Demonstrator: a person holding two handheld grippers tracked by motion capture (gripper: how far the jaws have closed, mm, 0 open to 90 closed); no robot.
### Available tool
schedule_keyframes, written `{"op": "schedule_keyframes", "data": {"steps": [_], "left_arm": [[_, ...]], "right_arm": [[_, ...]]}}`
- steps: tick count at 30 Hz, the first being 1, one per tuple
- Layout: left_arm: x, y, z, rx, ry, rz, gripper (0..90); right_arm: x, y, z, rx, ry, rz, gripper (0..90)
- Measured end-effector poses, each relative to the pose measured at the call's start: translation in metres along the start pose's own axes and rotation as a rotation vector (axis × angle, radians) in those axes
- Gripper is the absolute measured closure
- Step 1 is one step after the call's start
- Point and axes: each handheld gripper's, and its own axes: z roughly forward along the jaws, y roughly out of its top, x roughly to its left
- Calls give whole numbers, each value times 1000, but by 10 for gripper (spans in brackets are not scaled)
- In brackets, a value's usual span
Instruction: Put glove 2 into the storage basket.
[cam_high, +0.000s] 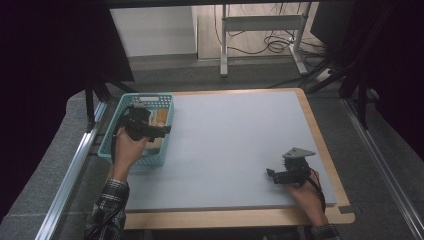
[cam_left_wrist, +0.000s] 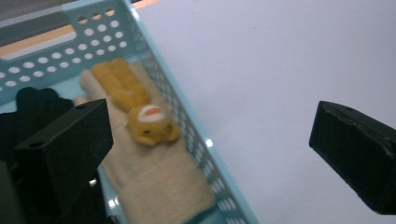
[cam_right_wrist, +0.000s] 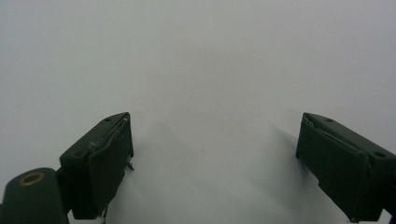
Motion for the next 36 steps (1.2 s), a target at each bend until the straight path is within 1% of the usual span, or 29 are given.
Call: {"op": "schedule_keyframes", "data": {"steps": [7, 14, 15, 25, 30, 36], "left_arm": [[-18, 1, 4, -2, -33, 35, 1], [-33, -1, 11, -6, -64, 61, 1], [-36, -1, 12, -3, -69, 71, 1], [-57, -7, 22, -15, -112, 97, 1], [-69, -8, 28, -3, -135, 127, 1], [-84, -8, 33, -8, -169, 150, 1]], "right_arm": [[0, 0, 0, 0, 0, 0, 107], [0, 0, 0, -1, -1, 0, 107], [0, 0, 0, -1, -1, 0, 107], [0, 0, 0, 0, 0, 1, 107], [0, 0, 0, -1, 0, 0, 107], [0, 0, 0, -1, 0, 0, 107]]}}
